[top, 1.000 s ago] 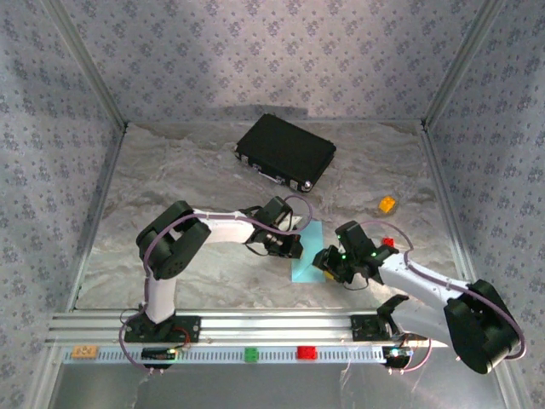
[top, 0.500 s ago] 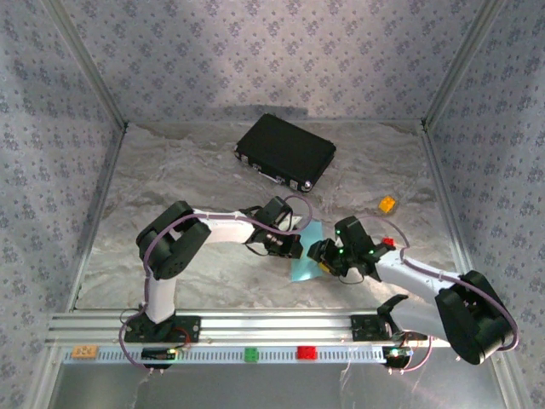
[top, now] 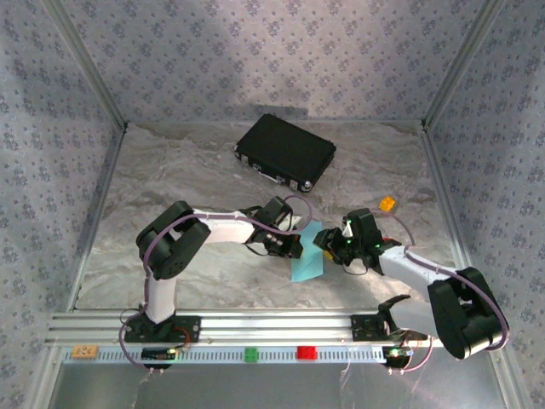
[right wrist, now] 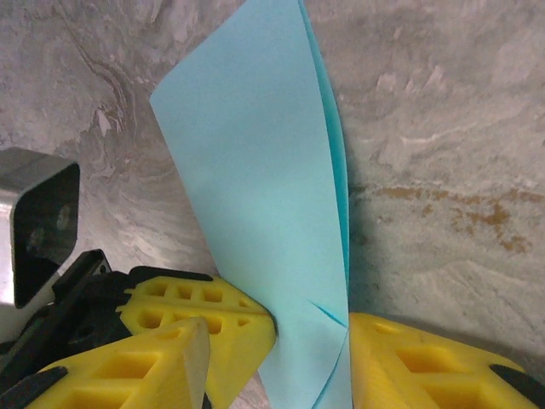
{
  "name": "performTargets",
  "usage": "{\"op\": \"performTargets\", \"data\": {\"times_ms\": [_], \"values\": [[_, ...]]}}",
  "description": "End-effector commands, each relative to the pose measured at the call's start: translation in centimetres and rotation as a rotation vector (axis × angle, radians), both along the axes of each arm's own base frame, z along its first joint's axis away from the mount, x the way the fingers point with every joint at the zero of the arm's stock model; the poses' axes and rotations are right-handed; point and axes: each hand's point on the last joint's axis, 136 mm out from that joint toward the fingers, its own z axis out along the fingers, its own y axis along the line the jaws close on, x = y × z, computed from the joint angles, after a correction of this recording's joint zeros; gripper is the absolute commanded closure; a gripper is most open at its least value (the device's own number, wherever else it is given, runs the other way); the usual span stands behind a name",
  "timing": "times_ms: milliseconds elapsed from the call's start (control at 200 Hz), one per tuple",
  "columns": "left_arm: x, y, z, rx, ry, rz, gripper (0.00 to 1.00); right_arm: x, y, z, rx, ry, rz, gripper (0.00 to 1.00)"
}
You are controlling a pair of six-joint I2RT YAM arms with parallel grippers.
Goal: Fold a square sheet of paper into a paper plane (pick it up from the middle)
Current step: Turn over the paper at the center of the table.
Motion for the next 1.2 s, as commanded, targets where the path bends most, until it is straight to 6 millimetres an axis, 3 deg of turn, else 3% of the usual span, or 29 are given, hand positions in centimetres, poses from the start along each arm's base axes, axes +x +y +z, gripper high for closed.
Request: {"op": "performTargets", "data": {"times_ms": [0,470,964,1194], "values": [[-1.1,1.7,-1.4,0.079,0.038,0.012,1.00,-0.3,0.2,-0.3,0.015,-0.004,0.035,0.55],[-1.2,1.3,-1.0,0.061,0.046,0.013,1.00,-0.6,-0.3,-1.7,0.023,0.024,0.032,0.59],[-1.0,1.2,-0.6,0.047,0.046,0.021,1.00,-0.2,-0.7,-2.3,0.055,0.012,0.047,0.78],[-1.0,1.0,-0.5,0.042,0.049,0.024,1.00,-0.5,-0.6,-2.6,0.058,0.016,0.067,0.80]]}}
